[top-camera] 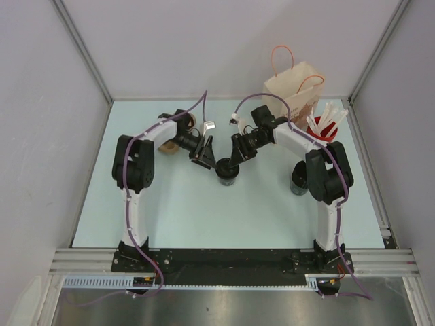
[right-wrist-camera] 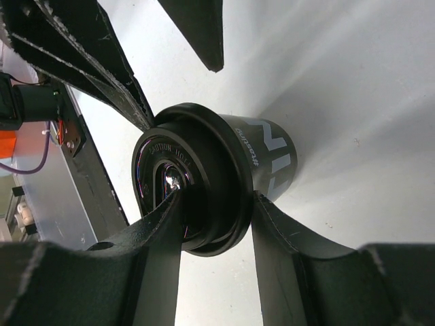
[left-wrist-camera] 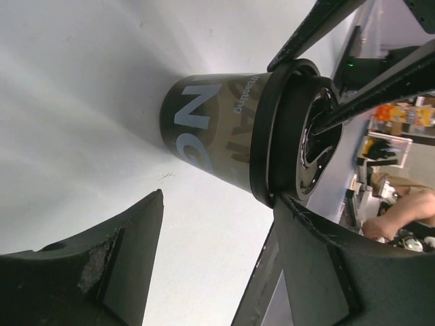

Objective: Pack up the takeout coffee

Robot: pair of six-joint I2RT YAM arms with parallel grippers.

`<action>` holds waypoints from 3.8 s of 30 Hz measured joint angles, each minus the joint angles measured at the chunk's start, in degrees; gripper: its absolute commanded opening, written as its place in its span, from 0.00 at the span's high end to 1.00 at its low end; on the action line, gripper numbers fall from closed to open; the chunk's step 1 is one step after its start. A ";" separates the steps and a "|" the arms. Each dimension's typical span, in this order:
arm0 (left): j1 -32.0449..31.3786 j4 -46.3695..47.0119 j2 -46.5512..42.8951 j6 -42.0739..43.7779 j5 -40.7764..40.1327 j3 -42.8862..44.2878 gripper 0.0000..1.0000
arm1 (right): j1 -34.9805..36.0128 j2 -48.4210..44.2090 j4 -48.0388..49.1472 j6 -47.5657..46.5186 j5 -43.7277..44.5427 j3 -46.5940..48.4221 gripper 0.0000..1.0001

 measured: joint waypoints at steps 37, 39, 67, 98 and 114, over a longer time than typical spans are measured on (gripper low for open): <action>4.46 2.99 1.38 6.14 11.78 -2.45 0.39 | 1.44 0.74 -0.31 -0.66 -2.05 0.31 0.56; 4.35 2.84 1.38 6.47 11.76 -2.45 0.39 | 1.44 0.76 -0.31 -0.66 -2.05 0.31 0.56; 2.78 0.48 1.38 8.22 11.76 -2.45 0.53 | 1.53 0.74 -0.28 -0.66 -1.95 0.31 0.56; 1.31 -4.79 1.46 0.92 6.27 -1.62 0.49 | 2.05 -0.26 0.13 -2.01 -1.42 -1.07 0.56; -0.33 -6.97 2.54 5.38 -6.01 15.93 0.26 | 2.19 -0.79 -0.42 -1.95 -0.07 -0.96 0.55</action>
